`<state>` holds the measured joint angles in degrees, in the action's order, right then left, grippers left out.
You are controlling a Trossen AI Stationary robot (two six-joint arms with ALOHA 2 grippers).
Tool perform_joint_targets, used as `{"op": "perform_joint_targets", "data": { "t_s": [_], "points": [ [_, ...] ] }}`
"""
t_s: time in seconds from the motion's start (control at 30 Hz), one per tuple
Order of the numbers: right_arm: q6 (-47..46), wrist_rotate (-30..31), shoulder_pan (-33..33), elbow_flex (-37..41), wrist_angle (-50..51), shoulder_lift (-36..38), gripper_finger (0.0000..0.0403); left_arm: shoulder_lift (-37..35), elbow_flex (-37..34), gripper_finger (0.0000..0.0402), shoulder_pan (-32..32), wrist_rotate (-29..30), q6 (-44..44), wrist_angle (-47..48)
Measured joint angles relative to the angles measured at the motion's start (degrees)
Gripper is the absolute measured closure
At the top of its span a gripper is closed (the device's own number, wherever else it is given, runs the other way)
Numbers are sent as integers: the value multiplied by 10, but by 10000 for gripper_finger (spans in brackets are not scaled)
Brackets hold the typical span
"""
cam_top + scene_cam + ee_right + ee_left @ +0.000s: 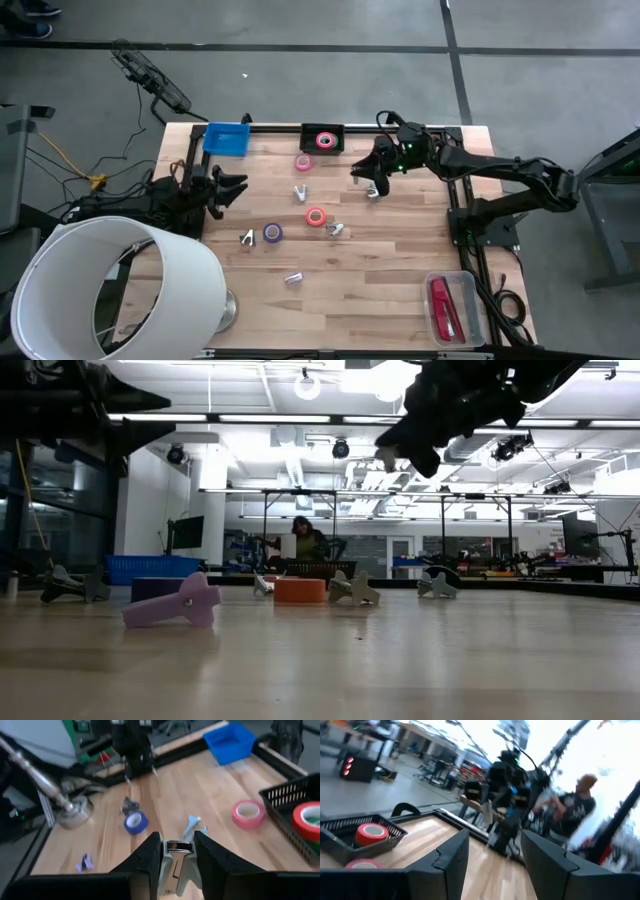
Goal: Pick and place Stapler, Stapler remover, tape
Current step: Put the right gray staple remover into the blue bin
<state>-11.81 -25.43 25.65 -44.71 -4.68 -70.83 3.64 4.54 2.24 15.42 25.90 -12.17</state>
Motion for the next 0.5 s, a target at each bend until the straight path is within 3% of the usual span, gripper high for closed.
{"op": "perform_joint_targets", "data": {
  "t_s": [0.2,0.33,0.5],
  "points": [
    [-3,23,0,-27,-36,-1,317,65,1,225,0,26,31,-45],
    [4,27,7,-59,-37,-7,317,155,6,225,0,42,19,-149],
    [5,17,14,-98,-34,-38,317,296,71,225,0,66,15,-178]
  ]
}}
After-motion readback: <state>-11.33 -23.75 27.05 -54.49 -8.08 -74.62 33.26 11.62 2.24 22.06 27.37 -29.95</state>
